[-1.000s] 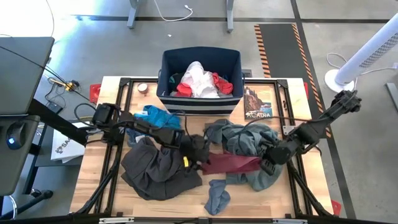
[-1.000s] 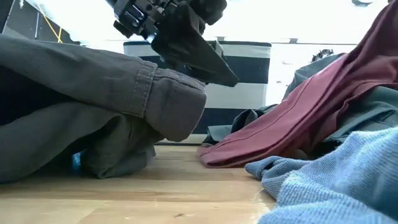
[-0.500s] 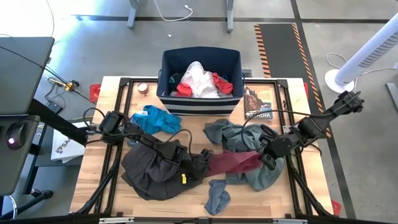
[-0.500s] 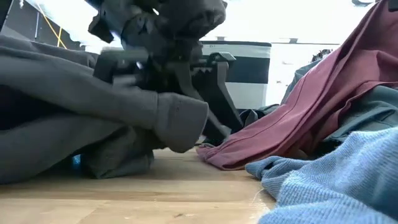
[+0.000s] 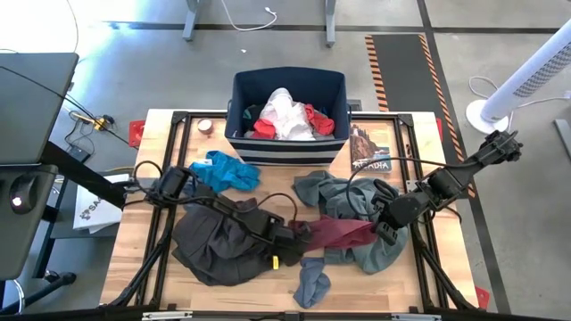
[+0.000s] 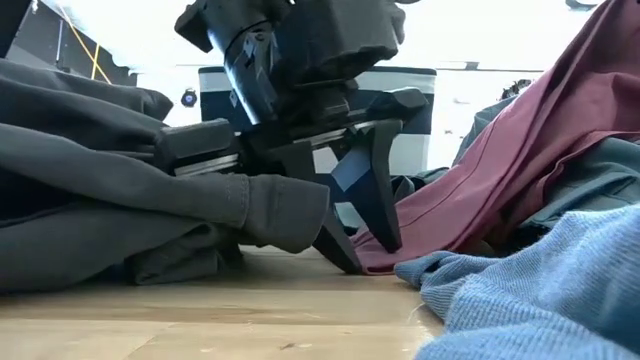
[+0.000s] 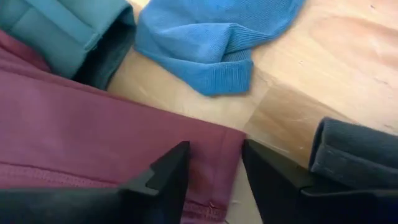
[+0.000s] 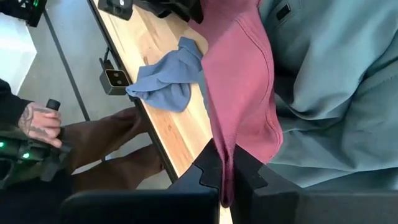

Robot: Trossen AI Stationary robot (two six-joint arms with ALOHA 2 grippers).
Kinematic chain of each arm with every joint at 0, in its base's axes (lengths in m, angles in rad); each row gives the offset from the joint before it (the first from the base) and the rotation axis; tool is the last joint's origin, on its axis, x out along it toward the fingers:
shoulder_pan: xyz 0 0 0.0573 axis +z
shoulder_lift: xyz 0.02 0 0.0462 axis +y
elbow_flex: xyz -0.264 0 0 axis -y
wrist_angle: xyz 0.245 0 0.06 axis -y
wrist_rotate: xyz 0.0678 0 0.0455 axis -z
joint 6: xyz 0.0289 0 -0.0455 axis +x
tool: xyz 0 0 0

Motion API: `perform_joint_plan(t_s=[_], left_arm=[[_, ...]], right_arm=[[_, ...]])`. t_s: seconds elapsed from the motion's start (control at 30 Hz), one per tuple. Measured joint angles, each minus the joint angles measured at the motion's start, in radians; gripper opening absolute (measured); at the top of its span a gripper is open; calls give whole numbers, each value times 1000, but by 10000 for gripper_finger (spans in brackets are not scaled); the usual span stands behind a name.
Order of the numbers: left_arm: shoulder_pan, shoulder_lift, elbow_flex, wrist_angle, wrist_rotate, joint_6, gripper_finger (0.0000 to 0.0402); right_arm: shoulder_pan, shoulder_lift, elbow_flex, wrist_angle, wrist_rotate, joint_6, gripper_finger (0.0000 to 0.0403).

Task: Sort clothes
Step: Put the pink skirt into the blue laundry bin

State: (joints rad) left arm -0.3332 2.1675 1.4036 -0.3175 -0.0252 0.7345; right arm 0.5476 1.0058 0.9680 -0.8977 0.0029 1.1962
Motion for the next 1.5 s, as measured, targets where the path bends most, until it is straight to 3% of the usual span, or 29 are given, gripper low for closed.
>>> perform_joint_plan(t_s=[0.2, 0.27, 0.47, 0.6, 0.8, 1.0, 1.13, 1.5], left_arm=[[7, 8, 58, -38, -17, -39, 26], [16, 10, 66, -38, -22, -77, 10], [20, -21, 89, -96, -193, -153, 3], [19, -149, 109, -113, -276, -167, 1], [47, -393, 110, -149, -348, -352, 1], [93, -586, 111, -172, -414, -552, 1], [110, -668, 111, -171, -487, -575, 0], [118, -831, 112, -161, -664, -583, 0]], right_arm=[[0, 0, 0, 0, 0, 1, 0], [0, 0, 0, 0, 0, 10, 0], [2, 0, 0, 6, 11, 19, 0], [18, -10, 0, 9, 59, 18, 0], [51, -73, 0, 53, 266, -4, 0], [56, -118, 0, 179, 473, -151, 0], [47, -143, 0, 266, 544, -248, 0], [13, -237, 0, 376, 613, -415, 0]])
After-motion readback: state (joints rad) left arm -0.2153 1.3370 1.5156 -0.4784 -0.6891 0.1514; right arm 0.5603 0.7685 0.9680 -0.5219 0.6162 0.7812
